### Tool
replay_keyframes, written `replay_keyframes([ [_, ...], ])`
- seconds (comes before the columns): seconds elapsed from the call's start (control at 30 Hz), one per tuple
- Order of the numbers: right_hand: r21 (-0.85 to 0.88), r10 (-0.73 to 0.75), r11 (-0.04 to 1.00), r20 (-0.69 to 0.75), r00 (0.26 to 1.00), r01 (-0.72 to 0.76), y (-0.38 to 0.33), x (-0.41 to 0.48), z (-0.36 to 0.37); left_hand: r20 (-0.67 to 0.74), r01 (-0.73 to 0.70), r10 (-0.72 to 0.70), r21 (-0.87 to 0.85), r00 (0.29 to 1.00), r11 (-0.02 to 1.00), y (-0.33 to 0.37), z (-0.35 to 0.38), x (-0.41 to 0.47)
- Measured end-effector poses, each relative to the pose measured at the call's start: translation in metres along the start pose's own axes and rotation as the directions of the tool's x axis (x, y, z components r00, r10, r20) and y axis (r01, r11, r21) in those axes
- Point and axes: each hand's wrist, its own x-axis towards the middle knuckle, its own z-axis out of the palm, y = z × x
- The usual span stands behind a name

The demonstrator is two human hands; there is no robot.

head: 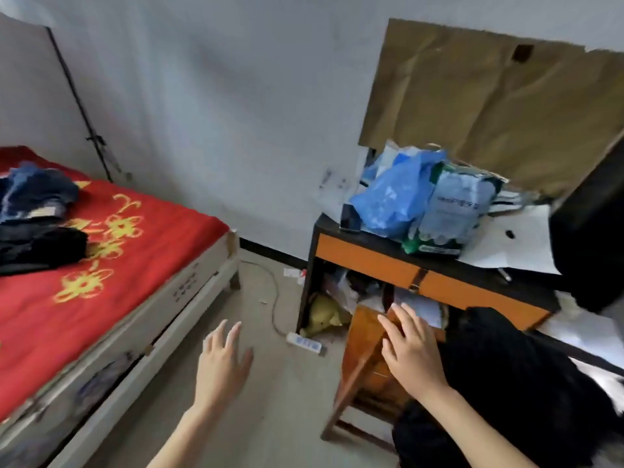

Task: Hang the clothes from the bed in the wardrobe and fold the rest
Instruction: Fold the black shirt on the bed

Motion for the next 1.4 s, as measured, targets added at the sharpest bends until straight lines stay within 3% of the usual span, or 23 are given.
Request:
replay_keyframes([
  [0.13, -0.104, 0.179, 0.978, -0.039, 0.983, -0.183, 0.039, -0.05, -0.024, 0.111, -0.357, 0.356, -0.012, 0.928, 0.934, 0.09, 0.03, -0.002],
  [0.27, -0.153, 0.373, 0.91, -0.102, 0.922, -0.385, 0.075, -0.091, -0.045, 0.112, -0.62, 0.619, -0.025, 0.778, 0.784, 0.159, 0.046, -0.027],
  [0.43, -0.157, 0.494, 0.846, -0.128, 0.86, -0.51, 0.127, -0.115, -0.061, 0.099, -0.742, 0.739, -0.012, 0.666, 0.67, 0.217, 0.072, -0.03],
  [0.57, -0.192, 0.536, 0.84, 0.155, 0.83, -0.507, 0.168, -0.107, -0.056, 0.247, -0.775, 0.757, -0.038, 0.605, 0.631, 0.27, 0.11, -0.033],
  [0.63, -0.202, 0.493, 0.866, 0.19, 0.849, -0.458, 0.174, -0.103, -0.05, 0.304, -0.791, 0.762, -0.042, 0.572, 0.61, 0.288, 0.132, -0.036],
  [0.73, -0.114, 0.465, 0.884, 0.124, 0.877, -0.453, 0.178, -0.106, -0.042, 0.368, -0.778, 0.729, -0.021, 0.577, 0.627, 0.304, 0.158, -0.044],
  [0.93, -0.103, 0.462, 0.884, 0.036, 0.886, -0.457, 0.188, -0.106, -0.034, 0.19, -0.79, 0.774, 0.021, 0.605, 0.612, 0.316, 0.168, -0.048],
  [1.1, -0.078, 0.444, 0.893, -0.016, 0.896, -0.443, 0.188, -0.106, -0.038, 0.281, -0.721, 0.701, -0.042, 0.656, 0.692, 0.309, 0.176, -0.048],
  [1.2, -0.159, 0.451, 0.882, 0.014, 0.893, -0.443, 0.182, -0.099, -0.046, 0.276, -0.679, 0.676, -0.099, 0.684, 0.728, 0.313, 0.174, -0.048],
  [1.3, -0.183, 0.41, 0.898, 0.017, 0.912, -0.4, 0.173, -0.094, -0.055, 0.219, -0.62, 0.65, -0.194, 0.727, 0.76, 0.318, 0.169, -0.048],
  [1.4, -0.068, 0.327, 0.941, -0.066, 0.943, -0.331, 0.169, -0.09, -0.06, 0.143, -0.642, 0.674, -0.216, 0.725, 0.736, 0.322, 0.156, -0.05],
])
